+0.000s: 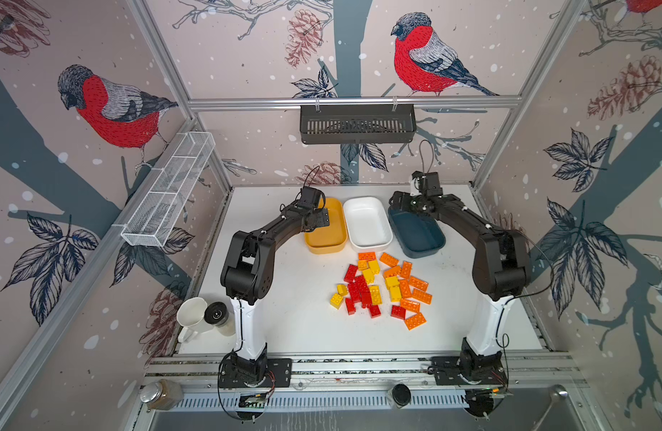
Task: Sort the legos into containers by color
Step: Move the container to the top-center of the table.
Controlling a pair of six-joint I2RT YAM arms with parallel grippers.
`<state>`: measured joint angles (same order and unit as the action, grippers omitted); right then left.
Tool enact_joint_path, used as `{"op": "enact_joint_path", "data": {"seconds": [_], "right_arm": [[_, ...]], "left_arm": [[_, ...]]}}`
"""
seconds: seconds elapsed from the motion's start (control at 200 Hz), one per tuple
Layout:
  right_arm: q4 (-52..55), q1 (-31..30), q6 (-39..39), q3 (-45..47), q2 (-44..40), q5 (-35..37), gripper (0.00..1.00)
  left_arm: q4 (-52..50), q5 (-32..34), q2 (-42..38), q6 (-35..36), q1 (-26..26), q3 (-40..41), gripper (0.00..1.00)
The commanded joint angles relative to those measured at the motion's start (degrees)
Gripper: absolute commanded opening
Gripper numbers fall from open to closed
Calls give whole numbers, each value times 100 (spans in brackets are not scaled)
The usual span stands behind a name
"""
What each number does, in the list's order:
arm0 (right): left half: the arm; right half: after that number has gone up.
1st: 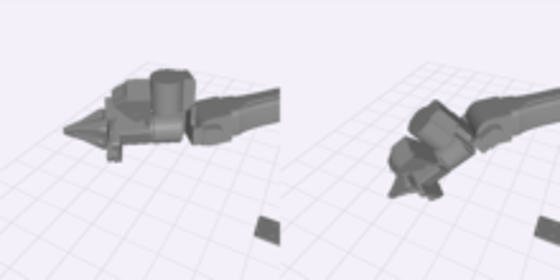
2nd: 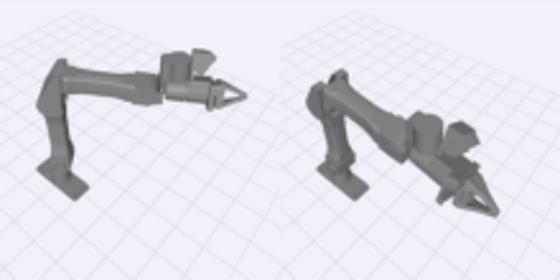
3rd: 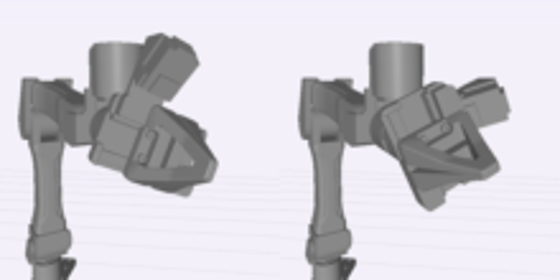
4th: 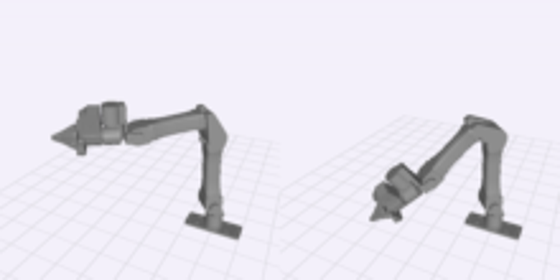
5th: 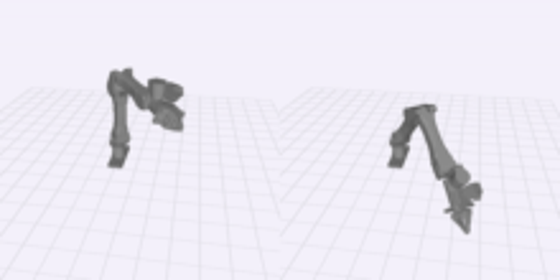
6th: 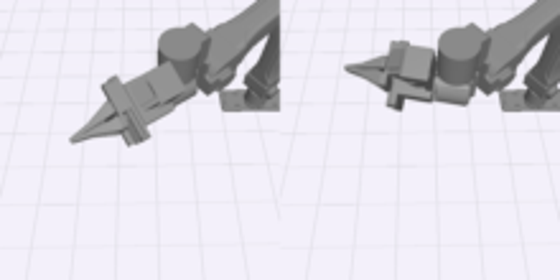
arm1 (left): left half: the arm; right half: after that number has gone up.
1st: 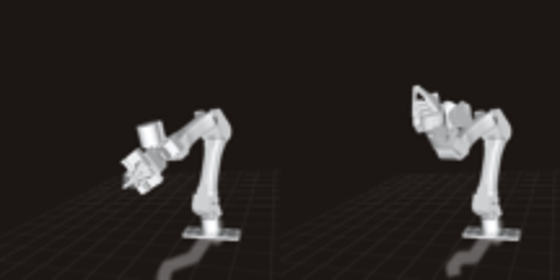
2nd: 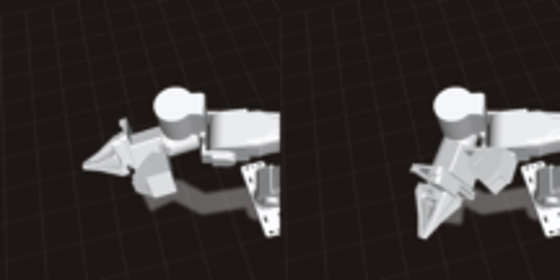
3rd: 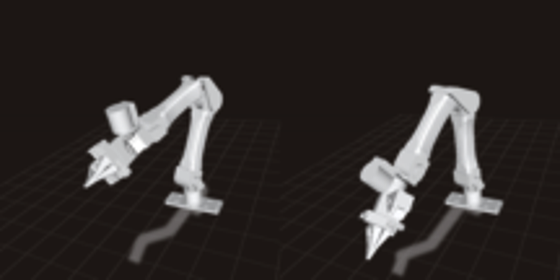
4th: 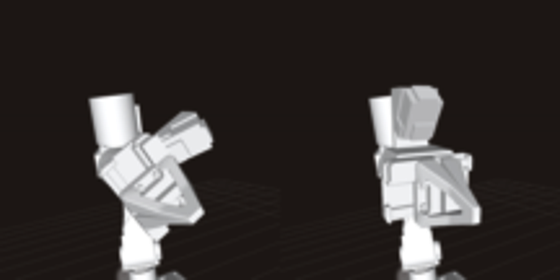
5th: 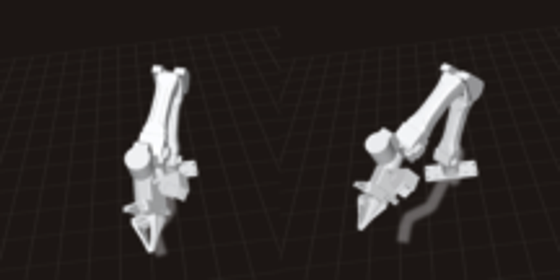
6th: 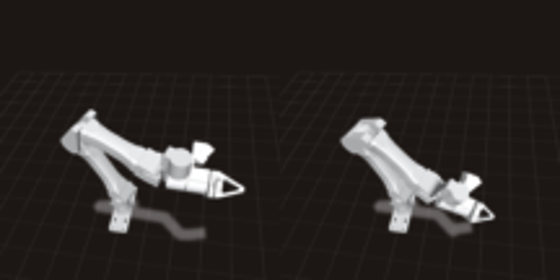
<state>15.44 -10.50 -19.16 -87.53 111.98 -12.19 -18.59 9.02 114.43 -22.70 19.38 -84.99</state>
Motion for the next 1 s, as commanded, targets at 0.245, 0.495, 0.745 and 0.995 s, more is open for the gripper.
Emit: {"op": "enact_joint_path", "data": {"seconds": [0.245, 0.495, 0.745, 0.995], "right_arm": [[817, 1166, 1414, -87, 548, 455, 91], [942, 1167, 1527, -526, 1133, 288, 51], [594, 811, 910, -799, 1463, 735, 28], [618, 499, 368, -1087, 1768, 1025, 19]], "left_arm": [[-26, -215, -43, 96, -223, 100, 97], [195, -659, 135, 320, -418, 99, 93], [193, -686, 550, 727, -479, -286, 57], [153, -865, 894, 1305, -480, -633, 30]]}}
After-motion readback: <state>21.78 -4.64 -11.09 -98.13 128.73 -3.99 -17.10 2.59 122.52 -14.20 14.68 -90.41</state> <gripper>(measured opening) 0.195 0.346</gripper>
